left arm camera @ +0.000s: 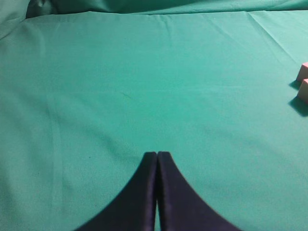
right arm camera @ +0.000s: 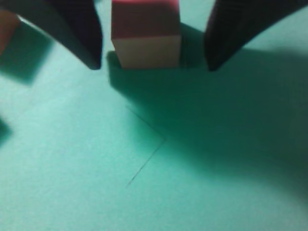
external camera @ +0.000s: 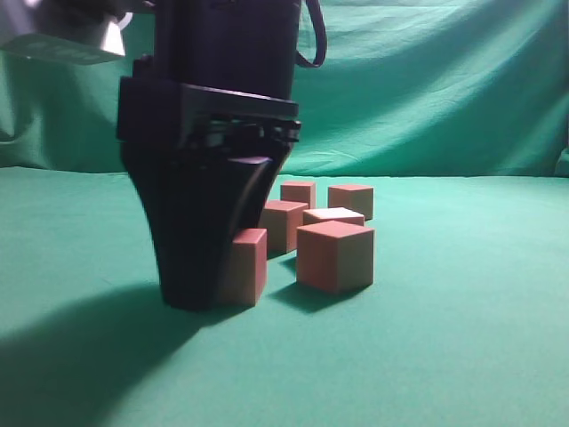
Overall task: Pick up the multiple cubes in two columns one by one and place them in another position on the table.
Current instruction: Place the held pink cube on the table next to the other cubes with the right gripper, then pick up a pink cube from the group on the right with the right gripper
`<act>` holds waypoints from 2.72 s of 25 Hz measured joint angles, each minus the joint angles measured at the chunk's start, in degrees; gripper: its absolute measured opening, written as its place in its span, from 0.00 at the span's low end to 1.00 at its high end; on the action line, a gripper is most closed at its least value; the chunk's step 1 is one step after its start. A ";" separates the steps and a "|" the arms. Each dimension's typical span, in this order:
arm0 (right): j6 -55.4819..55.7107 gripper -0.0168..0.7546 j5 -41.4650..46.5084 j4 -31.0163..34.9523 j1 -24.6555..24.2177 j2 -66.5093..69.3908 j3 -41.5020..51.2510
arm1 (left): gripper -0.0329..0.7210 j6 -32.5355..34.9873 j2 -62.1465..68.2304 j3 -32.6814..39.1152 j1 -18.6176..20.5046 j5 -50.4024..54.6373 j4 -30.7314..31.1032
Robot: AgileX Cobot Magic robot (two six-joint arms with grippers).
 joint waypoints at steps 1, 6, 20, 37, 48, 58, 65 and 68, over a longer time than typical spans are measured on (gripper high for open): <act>0.00 0.64 0.00 0.00 0.00 0.00 0.00 | 0.04 0.00 0.00 0.00 0.00 0.00 0.00; 0.00 0.81 0.09 0.04 0.00 -0.32 0.00 | 0.04 0.00 0.00 0.00 0.00 0.00 0.00; 5.11 0.74 8.72 -1.20 -0.09 -9.91 -15.38 | 0.04 0.00 0.00 0.00 0.00 0.00 0.00; 28.35 0.71 18.22 -18.04 -36.43 -20.61 -16.60 | 0.04 0.00 0.00 0.00 0.00 0.00 0.00; 29.30 0.71 5.20 -4.75 -57.88 -7.81 -10.63 | 0.04 0.00 0.00 0.00 0.00 0.00 0.00; 29.40 0.71 -8.73 -2.62 -58.03 3.25 -10.63 | 0.04 0.00 0.00 0.00 0.00 0.00 0.00; 29.51 0.71 -11.28 -2.62 -58.03 7.65 -10.48 | 0.04 0.00 0.00 0.00 0.00 0.00 0.00; 29.51 0.71 -12.78 -2.62 -58.03 8.00 -10.49 | 0.04 0.00 0.00 0.00 0.00 0.00 0.00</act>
